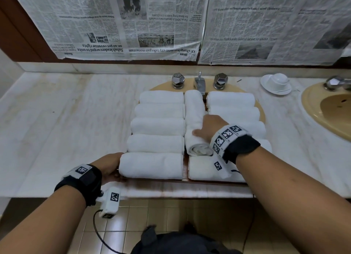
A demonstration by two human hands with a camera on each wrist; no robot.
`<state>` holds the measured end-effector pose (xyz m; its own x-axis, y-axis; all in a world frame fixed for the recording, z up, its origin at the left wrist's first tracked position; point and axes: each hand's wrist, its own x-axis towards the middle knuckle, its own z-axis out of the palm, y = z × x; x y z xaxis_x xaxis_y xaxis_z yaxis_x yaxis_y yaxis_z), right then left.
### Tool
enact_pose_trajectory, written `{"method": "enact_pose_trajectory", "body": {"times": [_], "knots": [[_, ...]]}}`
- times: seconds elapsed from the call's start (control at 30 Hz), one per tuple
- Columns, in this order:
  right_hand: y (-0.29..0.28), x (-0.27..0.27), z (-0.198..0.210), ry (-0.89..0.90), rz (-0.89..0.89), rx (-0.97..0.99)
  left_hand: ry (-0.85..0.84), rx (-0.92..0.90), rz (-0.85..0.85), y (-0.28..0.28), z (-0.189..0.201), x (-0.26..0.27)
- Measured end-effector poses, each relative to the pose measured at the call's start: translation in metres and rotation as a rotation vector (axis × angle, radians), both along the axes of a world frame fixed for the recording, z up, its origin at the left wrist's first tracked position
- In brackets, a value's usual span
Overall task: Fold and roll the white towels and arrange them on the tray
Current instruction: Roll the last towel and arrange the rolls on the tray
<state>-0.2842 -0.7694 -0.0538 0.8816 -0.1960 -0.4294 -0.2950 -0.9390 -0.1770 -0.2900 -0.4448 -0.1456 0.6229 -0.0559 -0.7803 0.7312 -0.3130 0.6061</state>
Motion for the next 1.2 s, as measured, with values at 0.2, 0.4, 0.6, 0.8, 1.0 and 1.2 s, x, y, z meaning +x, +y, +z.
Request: {"method": "enact_pose_trajectory", "body": {"times": [0.2, 0.4, 0.6, 0.8, 1.0, 1.2], "knots": [[-0.001, -0.011, 0.002, 0.086, 0.141, -0.101, 0.014, -0.018, -0.007, 0.002, 0.000, 0.001], [-0.023, -0.017, 0.010, 0.064, 0.082, 0.006, 0.007, 0.020, -0.003, 0.002, -0.004, 0.002], [-0.132, -0.043, 0.007, -0.175, -0.592, 0.061, 0.017, -0.060, 0.067, -0.015, 0.018, 0.007], [-0.167, -0.067, -0.030, 0.183, -0.733, 0.380, -0.123, 0.144, -0.109, -0.029, 0.012, 0.025], [-0.124, -0.081, -0.004, 0.221, -0.778, 0.507, -0.259, 0.455, -0.285, -0.013, 0.010, 0.031], [-0.051, -0.077, -0.005, 0.185, -0.778, 0.589, -0.314, 0.545, -0.314, 0.064, 0.013, 0.036]]}}
